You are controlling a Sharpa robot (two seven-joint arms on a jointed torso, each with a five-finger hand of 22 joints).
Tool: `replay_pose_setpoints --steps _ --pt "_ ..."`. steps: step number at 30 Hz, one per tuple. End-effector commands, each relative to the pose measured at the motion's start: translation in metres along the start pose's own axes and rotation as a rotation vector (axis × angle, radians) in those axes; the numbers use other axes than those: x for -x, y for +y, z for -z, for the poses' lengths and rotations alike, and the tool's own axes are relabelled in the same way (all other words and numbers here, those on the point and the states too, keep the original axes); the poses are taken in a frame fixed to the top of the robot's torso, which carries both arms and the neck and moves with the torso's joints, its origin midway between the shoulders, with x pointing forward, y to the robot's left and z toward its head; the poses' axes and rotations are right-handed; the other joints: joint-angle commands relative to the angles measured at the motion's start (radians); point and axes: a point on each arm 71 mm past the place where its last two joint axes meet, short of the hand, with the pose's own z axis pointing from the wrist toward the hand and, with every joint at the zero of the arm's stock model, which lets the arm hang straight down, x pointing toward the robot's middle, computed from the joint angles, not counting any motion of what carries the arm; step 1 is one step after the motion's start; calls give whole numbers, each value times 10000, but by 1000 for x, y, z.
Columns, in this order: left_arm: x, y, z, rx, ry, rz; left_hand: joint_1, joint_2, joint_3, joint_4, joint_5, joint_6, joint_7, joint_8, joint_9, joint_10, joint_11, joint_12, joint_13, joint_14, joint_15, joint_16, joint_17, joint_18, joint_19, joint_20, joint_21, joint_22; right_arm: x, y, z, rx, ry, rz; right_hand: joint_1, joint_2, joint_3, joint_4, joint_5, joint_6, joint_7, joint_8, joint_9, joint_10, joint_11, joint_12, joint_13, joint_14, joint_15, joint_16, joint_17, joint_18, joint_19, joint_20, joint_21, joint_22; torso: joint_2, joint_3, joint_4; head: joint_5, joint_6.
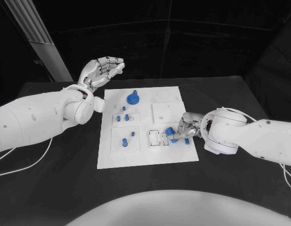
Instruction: Assemble the parts on the task board
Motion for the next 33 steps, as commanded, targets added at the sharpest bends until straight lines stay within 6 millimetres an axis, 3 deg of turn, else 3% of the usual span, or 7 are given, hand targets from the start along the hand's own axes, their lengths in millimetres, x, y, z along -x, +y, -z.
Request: replay_pose_setpoints --steps 1,12,18,23,28,33 --pt "0 -14 1 -1875 69 94 11 128 -51 -11 58 -71 1209 54 -13 -84 9 40 -14 -61 3 37 -10 -168 29 -4 -33 -10 -7 1 -2 12 304 193 -111 -1 -26 -30 30 -107 25 -118 -101 1041 85 24 2614 1041 87 24 2632 -149 1054 81 33 2634 7 4 -5 8 2" --pt "0 -14 1 -1861 57 81 11 128 -51 -11 58 -71 1209 54 -13 -84 9 40 -14 -61 3 37 -10 -168 29 -4 -33 -10 -8 4 -2 166 275 166 -95 104 -32 -103 206 -296 97 -232 -166 1041 153 24 2614 1041 132 24 2632 -149 1054 120 33 2634 6 4 -11 -3 2" --pt "0 -14 1 -1859 64 88 21 140 -67 -12 61 -79 1209 67 -12 -92 10 62 -13 -66 4 54 -34 -171 23 -4 -39 -19 -8 6 -4 114 397 277 337 144 93 -438 52 -425 158 -259 -203 1041 216 24 2614 1041 180 24 2632 -149 1054 164 33 2634 0 -4 23 -30 2" --pt "0 -14 1 -1854 64 88 23 143 -70 -12 62 -80 1209 69 -12 -93 10 66 -13 -67 4 57 -39 -172 22 -3 -41 -20 -10 9 -9 20 670 520 749 159 274 -762 -160 -555 206 -248 -218 1041 260 24 2614 1041 212 24 2632 -149 1054 204 33 2634 2 2 -10 16 2" --pt "0 -14 1 -1853 74 98 23 143 -70 -12 62 -80 1209 69 -12 -93 10 66 -13 -67 4 57 -39 -172 22 -3 -41 -20 -12 10 -12 -49 824 761 953 133 416 -937 -410 -687 229 -247 -236 1041 284 24 2614 1041 233 24 2632 -149 1054 228 33 2634 0 1 12 9 2" --pt "0 -14 1 -1843 67 93 25 146 -75 -12 63 -81 1209 74 -12 -94 10 74 -12 -67 5 64 -47 -172 21 -3 -42 -23 -12 11 -12 -32 791 809 1282 338 710 -1180 -404 -737 253 -223 -269 1041 309 24 2614 1041 264 24 2632 -149 1054 257 33 2634 -2 2 -7 29 2"
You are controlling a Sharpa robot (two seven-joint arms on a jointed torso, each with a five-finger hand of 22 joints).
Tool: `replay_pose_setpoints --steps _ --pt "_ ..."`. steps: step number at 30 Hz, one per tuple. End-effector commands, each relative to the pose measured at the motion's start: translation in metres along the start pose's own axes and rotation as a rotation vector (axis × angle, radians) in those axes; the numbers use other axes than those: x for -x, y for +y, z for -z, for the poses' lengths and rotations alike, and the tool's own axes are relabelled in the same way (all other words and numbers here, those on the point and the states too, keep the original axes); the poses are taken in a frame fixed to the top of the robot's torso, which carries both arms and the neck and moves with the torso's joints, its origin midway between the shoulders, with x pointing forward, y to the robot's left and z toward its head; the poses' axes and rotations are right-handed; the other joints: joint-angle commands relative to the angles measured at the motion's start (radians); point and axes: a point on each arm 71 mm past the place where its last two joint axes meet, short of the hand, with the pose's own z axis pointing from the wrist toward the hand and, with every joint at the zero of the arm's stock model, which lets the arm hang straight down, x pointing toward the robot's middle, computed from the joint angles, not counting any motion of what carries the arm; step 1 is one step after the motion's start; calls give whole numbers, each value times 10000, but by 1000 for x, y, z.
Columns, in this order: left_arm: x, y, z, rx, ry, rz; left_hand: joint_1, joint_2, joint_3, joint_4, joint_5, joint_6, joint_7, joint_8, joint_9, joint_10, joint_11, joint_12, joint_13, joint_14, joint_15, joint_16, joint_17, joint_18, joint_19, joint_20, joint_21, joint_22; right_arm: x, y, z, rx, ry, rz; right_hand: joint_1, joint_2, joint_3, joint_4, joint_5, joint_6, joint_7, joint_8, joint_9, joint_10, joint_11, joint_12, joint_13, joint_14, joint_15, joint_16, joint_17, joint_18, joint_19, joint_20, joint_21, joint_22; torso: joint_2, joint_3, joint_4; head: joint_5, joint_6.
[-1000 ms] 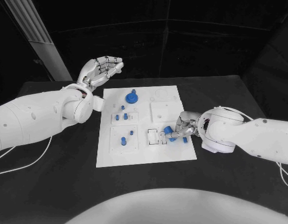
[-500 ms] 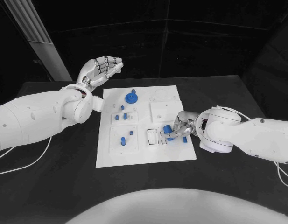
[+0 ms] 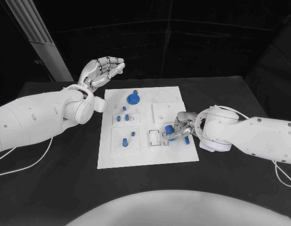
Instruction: Assemble the parts on the task board
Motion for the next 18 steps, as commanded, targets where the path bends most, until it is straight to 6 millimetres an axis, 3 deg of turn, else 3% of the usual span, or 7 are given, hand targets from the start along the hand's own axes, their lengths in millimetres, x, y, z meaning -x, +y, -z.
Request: replay_pose_setpoints --steps 1,9,18 --pt "0 -14 1 -1845 59 83 -28 93 -75 -12 63 -81 1209 38 -12 -94 10 71 -13 -67 4 64 -16 -172 21 -3 -42 -13 -12 -5 -2 -254 600 411 249 158 126 -137 -9 -38 -47 -100 -3990 1041 93 24 2614 1054 69 24 2633 -149 1018 78 33 2635 -3 3 -12 6 2" --pt "1 -14 1 -1835 45 72 -27 94 -76 -12 63 -81 1209 40 -12 -94 9 74 -12 -66 5 66 -19 -173 21 -3 -43 -13 -11 -7 1 -65 327 182 512 810 792 -340 488 134 -154 -270 -4233 1041 9 24 2614 1054 53 24 2633 -149 1018 81 33 2635 4 6 -7 8 2" --pt "3 -14 2 -1817 15 52 -27 94 -76 -12 63 -81 1209 40 -12 -94 9 74 -12 -66 5 66 -19 -173 21 -3 -43 -13 -6 -12 6 244 -354 -462 599 884 1551 -604 795 993 -309 -921 -4715 1041 -135 24 2614 1054 -38 24 2633 -149 1018 -11 33 2635 1 4 -7 35 2"
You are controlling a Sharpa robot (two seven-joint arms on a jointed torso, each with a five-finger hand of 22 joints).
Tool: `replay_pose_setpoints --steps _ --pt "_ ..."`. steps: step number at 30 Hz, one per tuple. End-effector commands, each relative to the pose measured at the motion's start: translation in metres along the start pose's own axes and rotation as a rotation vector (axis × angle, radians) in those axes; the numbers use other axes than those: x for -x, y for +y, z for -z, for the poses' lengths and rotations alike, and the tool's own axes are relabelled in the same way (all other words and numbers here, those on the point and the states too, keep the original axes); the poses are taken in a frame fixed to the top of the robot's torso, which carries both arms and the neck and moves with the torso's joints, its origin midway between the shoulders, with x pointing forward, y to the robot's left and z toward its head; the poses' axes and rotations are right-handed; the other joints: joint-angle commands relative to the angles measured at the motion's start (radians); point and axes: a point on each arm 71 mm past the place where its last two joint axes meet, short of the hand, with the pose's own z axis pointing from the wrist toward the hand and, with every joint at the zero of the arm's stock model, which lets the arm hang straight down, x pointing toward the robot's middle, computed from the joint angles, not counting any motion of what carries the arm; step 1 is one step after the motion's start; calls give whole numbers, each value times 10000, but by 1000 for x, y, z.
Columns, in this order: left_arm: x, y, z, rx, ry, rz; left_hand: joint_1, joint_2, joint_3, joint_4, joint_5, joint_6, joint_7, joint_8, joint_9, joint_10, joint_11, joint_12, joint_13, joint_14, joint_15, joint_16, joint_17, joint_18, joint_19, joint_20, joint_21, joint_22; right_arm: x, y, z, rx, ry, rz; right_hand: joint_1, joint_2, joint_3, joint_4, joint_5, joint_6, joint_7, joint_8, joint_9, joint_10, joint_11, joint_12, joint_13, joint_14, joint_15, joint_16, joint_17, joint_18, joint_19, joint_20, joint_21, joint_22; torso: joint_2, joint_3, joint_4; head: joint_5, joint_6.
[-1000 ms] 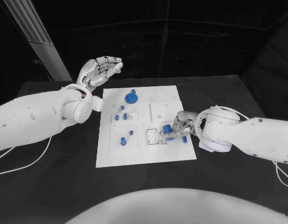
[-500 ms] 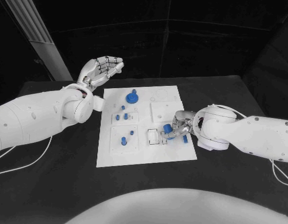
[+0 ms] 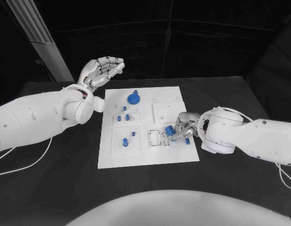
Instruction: Assemble the parts on the task board
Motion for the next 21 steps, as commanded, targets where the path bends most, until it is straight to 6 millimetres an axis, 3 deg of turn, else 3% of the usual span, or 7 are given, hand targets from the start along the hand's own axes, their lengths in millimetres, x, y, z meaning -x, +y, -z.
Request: replay_pose_setpoints --steps 1,8,21 --pt "0 -14 1 -1833 53 78 -27 94 -49 16 63 -81 1209 40 -12 -94 9 37 -13 -66 5 66 -9 -172 21 -4 -43 -15 -3 -8 0 -73 -218 -366 335 330 628 -461 58 608 -330 -273 -3890 1041 -63 25 2613 1039 -62 24 2633 -151 1053 -54 33 2635 -2 -4 0 12 2" --pt "1 -14 1 -1824 38 68 -27 94 -49 16 63 -81 1209 40 -12 -94 9 37 -13 -66 5 66 -9 -172 21 -4 -43 -15 1 -12 5 166 -702 -1103 378 131 998 -732 103 1378 -366 -738 -4126 1041 -100 25 2613 1039 -70 24 2633 -151 1053 -64 33 2635 -11 -5 -5 18 2" --pt "0 -13 1 -1806 53 78 -27 94 -49 16 63 -81 1209 40 -12 -94 9 37 -13 -66 5 66 -9 -172 21 -4 -43 -15 4 -15 14 633 -1076 -1960 460 -15 1170 -959 10 1800 -395 -1058 -4252 1041 -123 25 2613 1039 -67 24 2633 -151 1053 -60 33 2635 -1 -10 11 -8 2"
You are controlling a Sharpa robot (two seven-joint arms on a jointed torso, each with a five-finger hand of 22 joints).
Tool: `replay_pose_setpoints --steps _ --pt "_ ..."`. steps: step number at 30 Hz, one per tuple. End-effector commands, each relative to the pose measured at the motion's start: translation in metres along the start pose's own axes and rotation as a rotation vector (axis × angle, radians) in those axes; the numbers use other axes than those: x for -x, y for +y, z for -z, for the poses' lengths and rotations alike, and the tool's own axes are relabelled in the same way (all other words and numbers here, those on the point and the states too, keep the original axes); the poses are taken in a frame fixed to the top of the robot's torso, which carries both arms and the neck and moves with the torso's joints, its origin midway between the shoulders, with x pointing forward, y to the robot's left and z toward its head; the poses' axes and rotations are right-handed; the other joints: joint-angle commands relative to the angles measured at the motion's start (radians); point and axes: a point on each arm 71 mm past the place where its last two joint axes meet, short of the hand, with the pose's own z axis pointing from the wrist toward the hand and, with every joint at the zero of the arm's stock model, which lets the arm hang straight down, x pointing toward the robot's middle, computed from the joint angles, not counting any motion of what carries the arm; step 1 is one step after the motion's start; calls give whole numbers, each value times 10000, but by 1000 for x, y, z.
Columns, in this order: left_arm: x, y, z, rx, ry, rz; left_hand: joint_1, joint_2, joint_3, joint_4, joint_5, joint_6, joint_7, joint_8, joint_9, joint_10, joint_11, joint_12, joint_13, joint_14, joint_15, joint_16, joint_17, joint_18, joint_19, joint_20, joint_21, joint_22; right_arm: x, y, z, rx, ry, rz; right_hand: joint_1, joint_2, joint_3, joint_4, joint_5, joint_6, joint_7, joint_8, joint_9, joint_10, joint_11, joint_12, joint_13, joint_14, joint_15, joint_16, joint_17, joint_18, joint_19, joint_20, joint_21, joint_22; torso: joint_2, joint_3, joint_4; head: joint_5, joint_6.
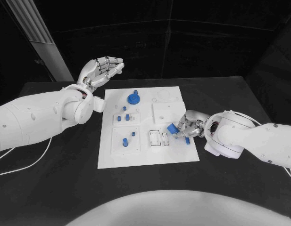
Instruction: Assemble the parts on the task board
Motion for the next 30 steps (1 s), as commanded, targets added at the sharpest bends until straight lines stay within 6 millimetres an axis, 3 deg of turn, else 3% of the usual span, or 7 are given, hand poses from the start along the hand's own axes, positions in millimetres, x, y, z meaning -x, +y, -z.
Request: replay_pose_setpoints --steps 1,7,11,15,20,30 --pt "-1 -14 0 -1811 68 88 -27 94 -49 15 63 -81 1209 40 -12 -94 9 38 -13 -66 5 66 -10 -173 21 -3 -43 -17 2 3 3 346 -249 -619 145 92 35 -40 -49 844 -760 -28 11 1041 -51 25 2614 1039 -67 24 2634 -150 1053 -59 33 2634 2 -9 11 -6 2" --pt "-1 -13 0 -1805 76 92 -27 94 -49 15 63 -81 1209 40 -12 -94 9 38 -13 -66 5 66 -10 -173 21 -3 -43 -17 1 5 10 644 -132 -1146 124 67 35 -49 -92 922 -763 -84 -8 1041 -54 25 2614 1039 -75 24 2634 -150 1053 -64 33 2634 -1 -8 3 22 2" --pt "-2 -13 -1 -1806 89 99 -27 94 -49 15 63 -81 1209 40 -12 -94 9 38 -13 -66 5 66 -10 -173 21 -3 -43 -17 1 8 16 881 109 -1769 102 65 35 -46 -144 1006 -778 -128 -21 1041 -65 25 2614 1039 -81 24 2634 -150 1053 -69 33 2634 -7 -24 30 11 2" --pt "-2 -13 -1 -1803 96 102 -27 94 -49 15 63 -81 1209 40 -12 -94 9 38 -13 -66 5 66 -10 -173 21 -3 -43 -17 -2 14 19 1063 516 -2342 67 53 21 -32 -172 1033 -778 -179 -39 1041 -69 25 2614 1039 -88 24 2634 -150 1053 -73 33 2634 2 -10 6 59 2" --pt "-3 -13 -1 -1801 111 111 -14 107 -70 15 65 -80 1207 62 -10 -91 7 71 -10 -62 4 93 -40 -174 20 -4 -48 -26 -10 20 19 977 1518 -3354 17 37 -3 -6 -200 1048 -771 -247 -63 1041 -64 25 2614 1039 -92 24 2634 -150 1053 -77 33 2634 0 -15 31 29 2" --pt "-4 -13 -2 -1805 125 120 -14 107 -70 15 65 -80 1207 62 -10 -91 7 71 -10 -62 4 93 -40 -174 20 -4 -48 -26 -21 25 11 426 2702 -4090 -113 33 -66 74 -298 1078 -752 -416 -122 1041 -50 25 2614 1039 -87 24 2634 -150 1053 -79 33 2634 2 -4 15 87 2"
